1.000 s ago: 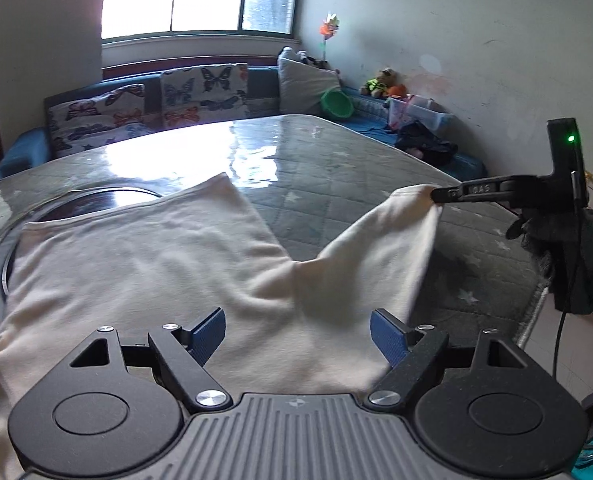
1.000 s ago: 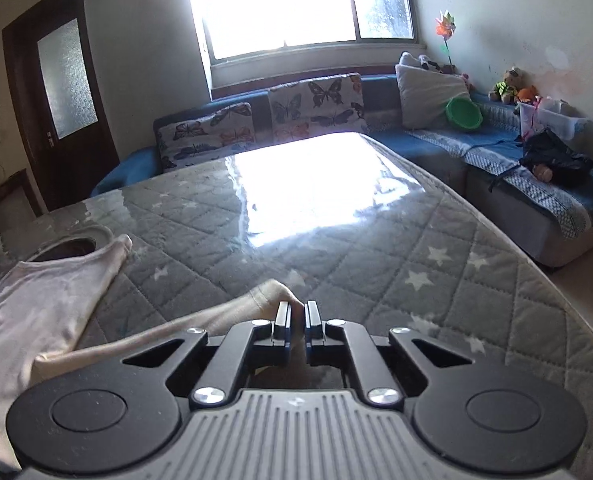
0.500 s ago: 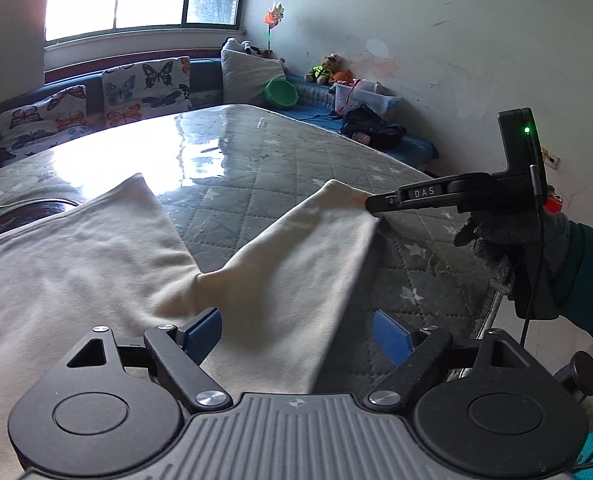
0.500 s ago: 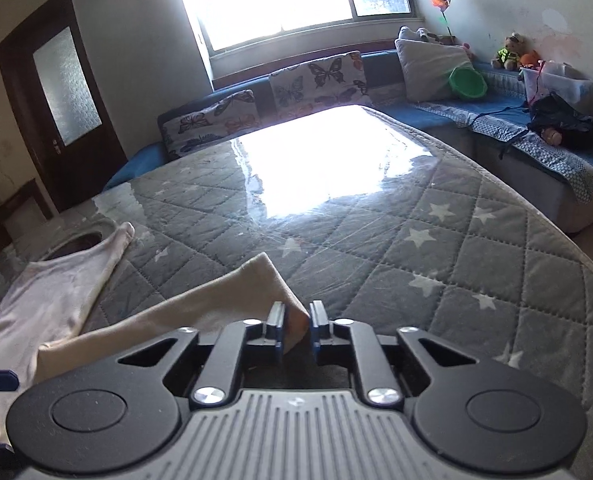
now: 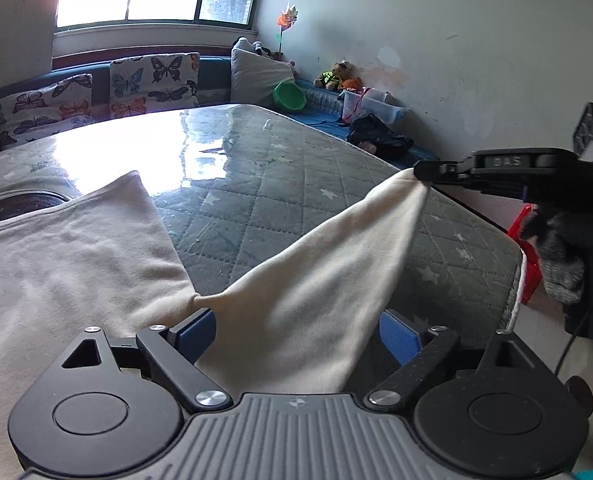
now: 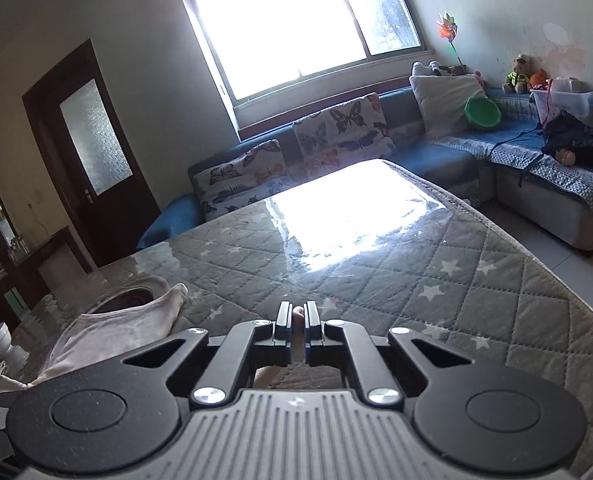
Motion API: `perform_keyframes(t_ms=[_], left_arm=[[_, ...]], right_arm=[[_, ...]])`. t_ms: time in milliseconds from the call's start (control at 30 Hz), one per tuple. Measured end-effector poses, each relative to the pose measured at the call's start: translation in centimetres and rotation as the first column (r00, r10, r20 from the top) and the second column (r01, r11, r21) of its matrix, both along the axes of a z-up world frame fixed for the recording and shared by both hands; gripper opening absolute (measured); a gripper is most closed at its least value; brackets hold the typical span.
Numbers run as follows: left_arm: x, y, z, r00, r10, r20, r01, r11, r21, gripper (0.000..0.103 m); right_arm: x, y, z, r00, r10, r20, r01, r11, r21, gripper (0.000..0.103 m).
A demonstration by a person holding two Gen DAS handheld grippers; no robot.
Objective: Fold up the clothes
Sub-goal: 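Grasp a sleeve cuff with the right gripper and lift it up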
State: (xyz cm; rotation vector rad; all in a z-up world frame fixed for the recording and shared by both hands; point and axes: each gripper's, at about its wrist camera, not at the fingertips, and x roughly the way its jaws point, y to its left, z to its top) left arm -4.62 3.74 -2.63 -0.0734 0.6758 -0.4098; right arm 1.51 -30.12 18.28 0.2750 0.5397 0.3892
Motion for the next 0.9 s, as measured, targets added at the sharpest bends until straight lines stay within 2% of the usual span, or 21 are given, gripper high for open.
perform_keyframes(t_ms=[233,533,600,767,900], left_arm=[[1.2,0.0,-1.0,0.999,0.025,-0.034,-0.026,0.998,-0.054,0.095],[-1.1,1.1,0.1,1.000,0.024,0.003,-0.024,0.988,-0.150,0.097],[-2.3,2.3,1.0,0.999,0.044,0.029,-0.039,0.986,-0.164,0.097],[-6.3,8.1,2.6,0.983,0.167,0.082,-0.152,0.975,-0.161,0.097],[-9.4,12.6,2.8,0.956,0.276,0.094,-0.264,0.956,-0.126,0.098]], right_arm=[[-0.4,0.3,0.8,1.000,0.002,0.013,-0.002,1.000,-0.010,0.005],[-1.5,2.7,4.4,0.995,0.063,0.078,-0.061,0.998,-0.030,0.005],[-1.7,3.7,5.5,0.991,0.091,0.098,-0.087,0.995,-0.040,0.005],[-2.6,8.2,8.7,0.963,0.216,0.162,-0.207,0.976,-0.067,0.005],[-3.1,14.1,10.3,0.911,0.360,0.200,-0.346,0.933,-0.103,0.005]])
